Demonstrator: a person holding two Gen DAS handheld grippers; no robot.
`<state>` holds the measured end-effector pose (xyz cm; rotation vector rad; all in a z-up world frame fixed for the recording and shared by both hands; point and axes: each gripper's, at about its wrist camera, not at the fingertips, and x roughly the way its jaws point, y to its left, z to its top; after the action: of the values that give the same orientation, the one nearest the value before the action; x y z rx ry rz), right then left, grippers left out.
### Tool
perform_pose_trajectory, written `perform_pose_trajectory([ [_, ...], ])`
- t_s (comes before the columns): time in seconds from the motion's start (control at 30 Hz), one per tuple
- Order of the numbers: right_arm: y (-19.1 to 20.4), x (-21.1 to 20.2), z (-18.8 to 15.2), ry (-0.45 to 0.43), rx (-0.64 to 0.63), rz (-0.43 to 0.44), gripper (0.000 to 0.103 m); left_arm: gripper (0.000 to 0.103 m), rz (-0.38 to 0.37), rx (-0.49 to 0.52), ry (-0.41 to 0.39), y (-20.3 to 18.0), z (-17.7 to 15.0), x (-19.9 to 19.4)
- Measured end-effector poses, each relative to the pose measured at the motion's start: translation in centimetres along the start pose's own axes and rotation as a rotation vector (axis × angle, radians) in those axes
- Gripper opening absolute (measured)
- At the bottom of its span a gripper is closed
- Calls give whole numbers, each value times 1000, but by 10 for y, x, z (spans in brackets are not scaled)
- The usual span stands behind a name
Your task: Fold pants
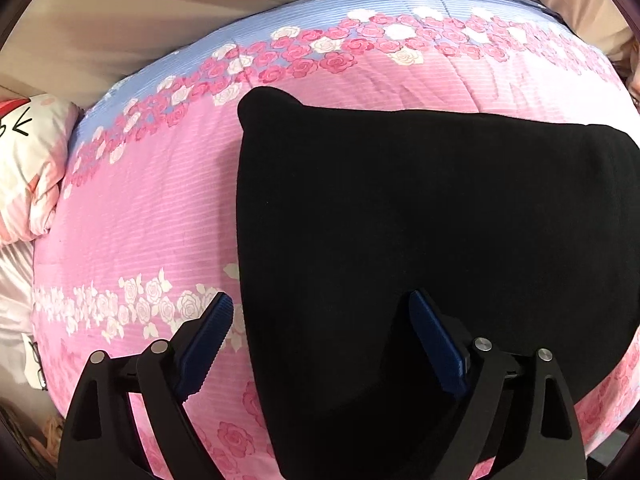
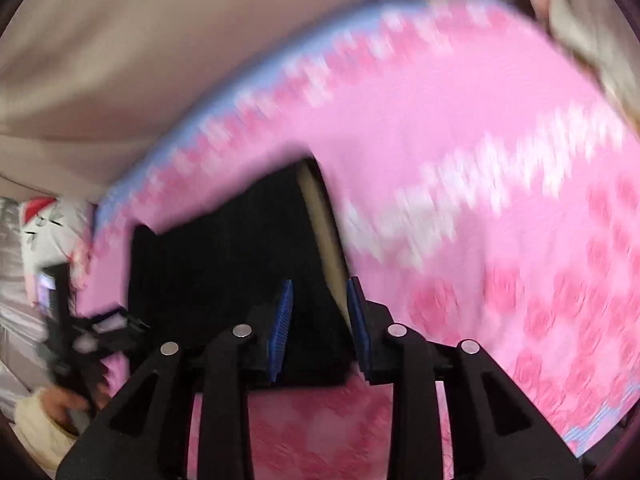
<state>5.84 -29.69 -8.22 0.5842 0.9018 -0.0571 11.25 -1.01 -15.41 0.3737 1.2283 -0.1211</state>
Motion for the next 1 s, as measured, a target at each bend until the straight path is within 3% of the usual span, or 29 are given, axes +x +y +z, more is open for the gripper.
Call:
perform_pose_trajectory([
  [0.1,39,8,9,-7,-115,51,27,87,-7,1,-10,0,-2,1],
  [0.17,53,36,3,43,-185,4,26,87,-5,7,-15,-1,-3,0],
  [0.23,36,82,-8,162,-169,-70,25,87,2,25,-21,-3,-3,-1],
  [0.27,24,80,-11,112,-111,-16,22,87,5,32,-23,-3,-3,-1],
  [0.33,30,67,-3,136,-58,-38,27,87,3,40,-24,-4,-3,-2],
  [0.37,38,52,4,92,-48,-12,27,87,5,44,-24,-3,-3,-2],
  [0.43,59,38,12,39,-105,40,27,87,10,53,-32,-4,-3,-3],
  [0.5,64,51,19,40,-169,23,25,87,11,49,-34,-4,-4,-5],
  [0.57,47,95,17,128,-200,-78,21,87,8,52,-33,-5,-7,-9],
  [0.6,31,102,19,124,-147,-29,19,87,4,62,-35,-5,-9,-12],
  [0.63,24,97,24,116,-82,-12,11,87,1,72,-39,-6,-12,-15],
  [0.7,25,75,36,96,37,-11,17,87,4,93,-40,-7,-20,-19],
  [0.73,35,65,39,59,27,37,17,87,8,102,-41,-7,-25,-20],
  [0.8,67,66,43,84,-75,90,17,87,7,102,-32,-5,-36,-19],
  [0.9,123,94,38,176,-211,184,17,87,-22,69,5,1,-48,-15],
  [1.0,186,134,25,281,-355,222,17,87,-35,66,19,5,-55,-18],
])
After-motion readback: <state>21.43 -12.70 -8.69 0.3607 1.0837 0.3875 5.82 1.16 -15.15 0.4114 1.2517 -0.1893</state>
